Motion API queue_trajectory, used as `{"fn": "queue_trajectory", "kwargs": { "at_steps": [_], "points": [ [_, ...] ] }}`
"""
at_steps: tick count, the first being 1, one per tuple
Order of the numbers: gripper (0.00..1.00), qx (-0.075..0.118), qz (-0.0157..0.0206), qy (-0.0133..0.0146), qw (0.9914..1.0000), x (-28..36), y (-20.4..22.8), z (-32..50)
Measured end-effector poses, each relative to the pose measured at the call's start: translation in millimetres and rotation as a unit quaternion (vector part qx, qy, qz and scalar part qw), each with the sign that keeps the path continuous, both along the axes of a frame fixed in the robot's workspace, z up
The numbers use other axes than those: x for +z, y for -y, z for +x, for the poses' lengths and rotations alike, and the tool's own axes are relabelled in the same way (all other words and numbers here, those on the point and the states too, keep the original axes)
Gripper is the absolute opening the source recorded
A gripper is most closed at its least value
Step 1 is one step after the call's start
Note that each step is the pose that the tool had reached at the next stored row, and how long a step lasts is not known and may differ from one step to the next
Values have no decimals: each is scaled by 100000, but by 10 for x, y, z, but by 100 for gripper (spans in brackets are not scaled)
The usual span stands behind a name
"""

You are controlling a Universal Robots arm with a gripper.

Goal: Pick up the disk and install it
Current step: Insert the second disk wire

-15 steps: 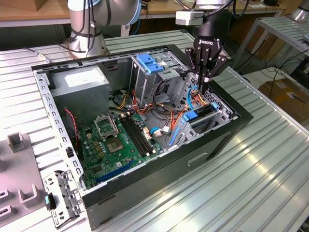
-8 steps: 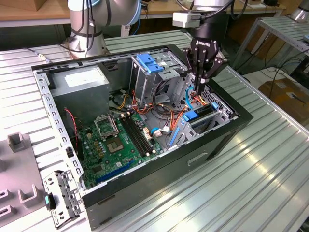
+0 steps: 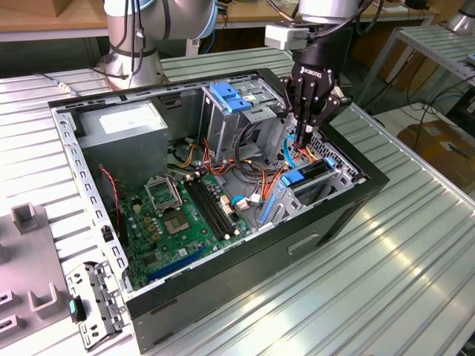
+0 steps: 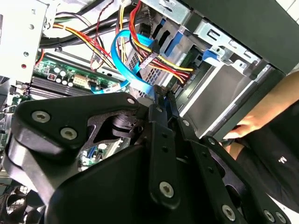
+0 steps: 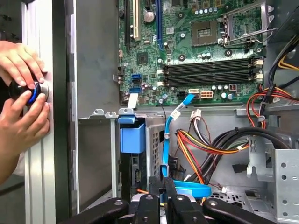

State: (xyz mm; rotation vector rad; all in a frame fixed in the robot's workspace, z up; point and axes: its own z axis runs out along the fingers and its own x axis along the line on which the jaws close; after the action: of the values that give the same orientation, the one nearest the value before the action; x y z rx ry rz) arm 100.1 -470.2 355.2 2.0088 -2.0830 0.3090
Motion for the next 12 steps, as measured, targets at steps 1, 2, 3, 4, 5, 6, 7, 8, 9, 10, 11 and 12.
{"fn": "queue_trajectory", "kwargs": {
  "at_steps": [1, 2, 3, 4, 5, 6, 7, 8, 9, 10, 11, 12],
  "points": [
    [16, 28, 330, 49, 99999, -4, 20, -2],
    [16, 66, 797, 118, 99997, -7, 54, -9],
    [16, 88, 969, 159, 99995, -8, 67, -17],
    [16, 123, 1066, 231, 99994, -8, 74, -29],
    [16, 167, 1093, 387, 99993, -10, 81, -55],
    [16, 189, 1088, 500, 99993, -10, 85, -71],
    [16, 208, 1090, 623, 99992, -12, 89, -84],
    [16, 239, 1088, 958, 99989, -15, 95, -104],
    [16, 318, 1101, 1607, 99981, -19, 106, -113],
    [16, 382, 1129, 2082, 99971, -20, 113, -117],
    [16, 420, 1191, 2404, 99963, -22, 119, -120],
    [16, 448, 1300, 2764, 99952, -24, 125, -126]
  ]
}}
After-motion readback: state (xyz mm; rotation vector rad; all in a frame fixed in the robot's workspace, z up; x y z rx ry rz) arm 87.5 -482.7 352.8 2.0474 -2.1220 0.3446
